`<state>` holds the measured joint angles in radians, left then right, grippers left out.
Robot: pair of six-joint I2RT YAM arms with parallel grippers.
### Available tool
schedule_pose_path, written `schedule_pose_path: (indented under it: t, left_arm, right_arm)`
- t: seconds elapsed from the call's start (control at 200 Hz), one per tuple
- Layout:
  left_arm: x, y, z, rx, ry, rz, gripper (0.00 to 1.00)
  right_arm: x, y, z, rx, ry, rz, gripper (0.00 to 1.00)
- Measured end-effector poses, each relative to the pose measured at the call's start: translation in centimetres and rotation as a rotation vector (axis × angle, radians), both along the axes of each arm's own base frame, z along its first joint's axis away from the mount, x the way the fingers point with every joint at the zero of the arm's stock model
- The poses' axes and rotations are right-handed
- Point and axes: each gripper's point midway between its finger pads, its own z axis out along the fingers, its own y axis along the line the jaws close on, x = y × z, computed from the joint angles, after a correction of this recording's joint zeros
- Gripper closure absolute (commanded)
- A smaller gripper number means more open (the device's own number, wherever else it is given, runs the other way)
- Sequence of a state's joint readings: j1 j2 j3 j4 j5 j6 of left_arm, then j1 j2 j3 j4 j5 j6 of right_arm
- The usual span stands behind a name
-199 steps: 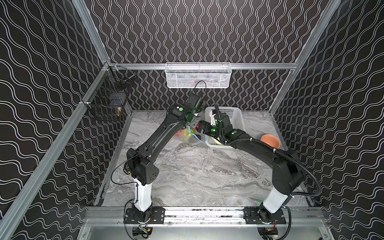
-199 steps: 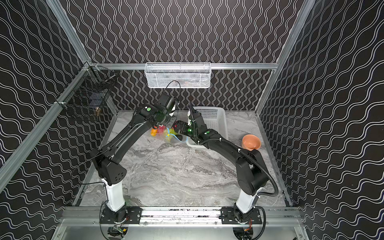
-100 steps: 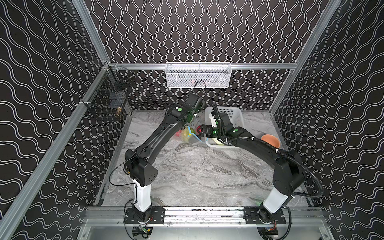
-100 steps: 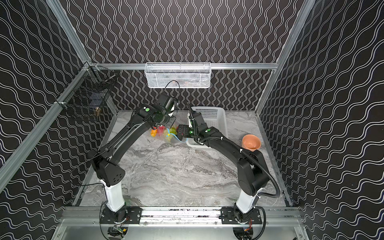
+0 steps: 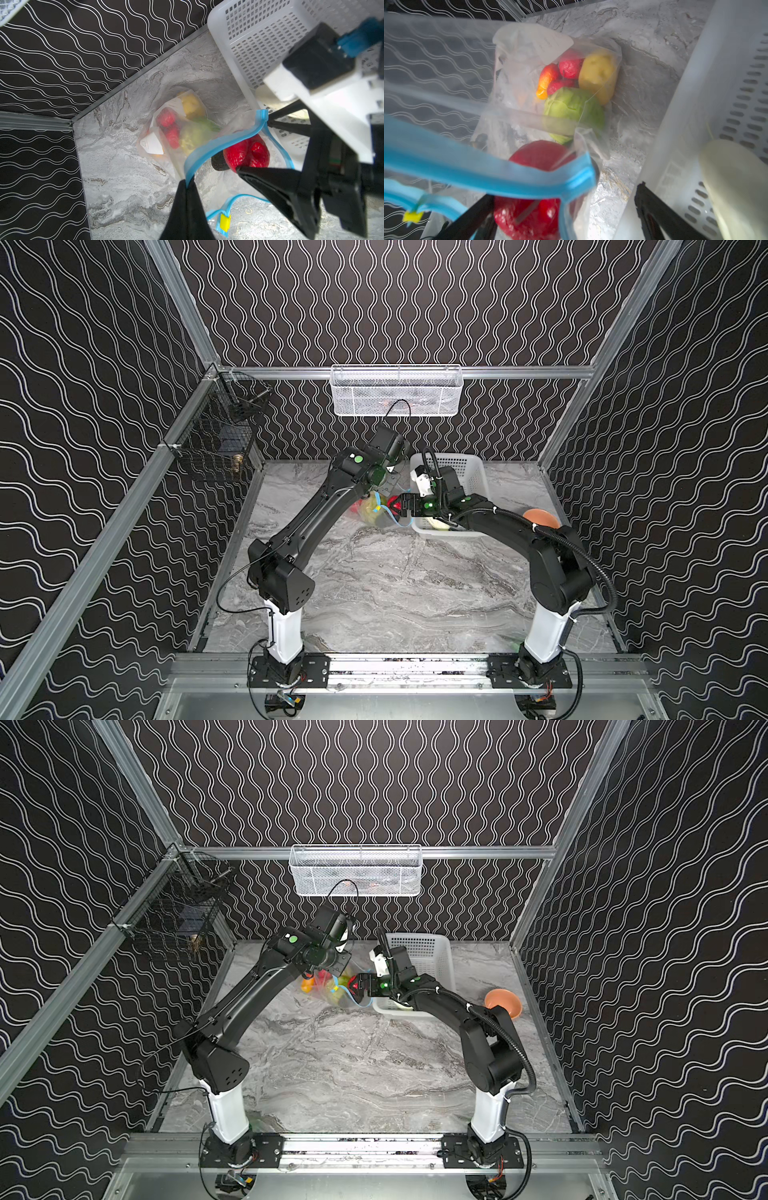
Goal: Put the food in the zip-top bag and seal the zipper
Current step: 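Open the right gripper to release the red apple into the bag, then withdraw the right gripper from the bag and move over the basket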
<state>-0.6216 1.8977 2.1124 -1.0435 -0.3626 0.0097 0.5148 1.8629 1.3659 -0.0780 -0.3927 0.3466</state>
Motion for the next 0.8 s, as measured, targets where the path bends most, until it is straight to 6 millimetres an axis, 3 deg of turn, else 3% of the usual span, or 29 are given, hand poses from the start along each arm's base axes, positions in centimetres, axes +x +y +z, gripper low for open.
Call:
schedule_pose_path:
  t: [0.225,0.45,0.651,0.801]
  left_arm:
    - [0.5,1.3,0.5,-0.009,-0.01,0.024,1.0]
    - [0.9,1.8,0.7,-0.027,-0.006,0.028,1.0]
    - [1.1,1.8,0.3,-0.012,-0.001,0.022,1.0]
    - [1.2,1.7,0.4,-0.015,-0.005,0.022,1.0]
  right_arm:
    - [-0.2,-1.9,-1.1,0.067,0.012,0.04,0.01]
    - [0.1,-4.2,-0.9,0.093,0.001,0.037,0.01]
    - [-0.8,-4.8,1.6,0.109,-0.054,0.05,0.01]
    - [0.0,-5.5,3.5,0.071,-0.095,0.009,0.01]
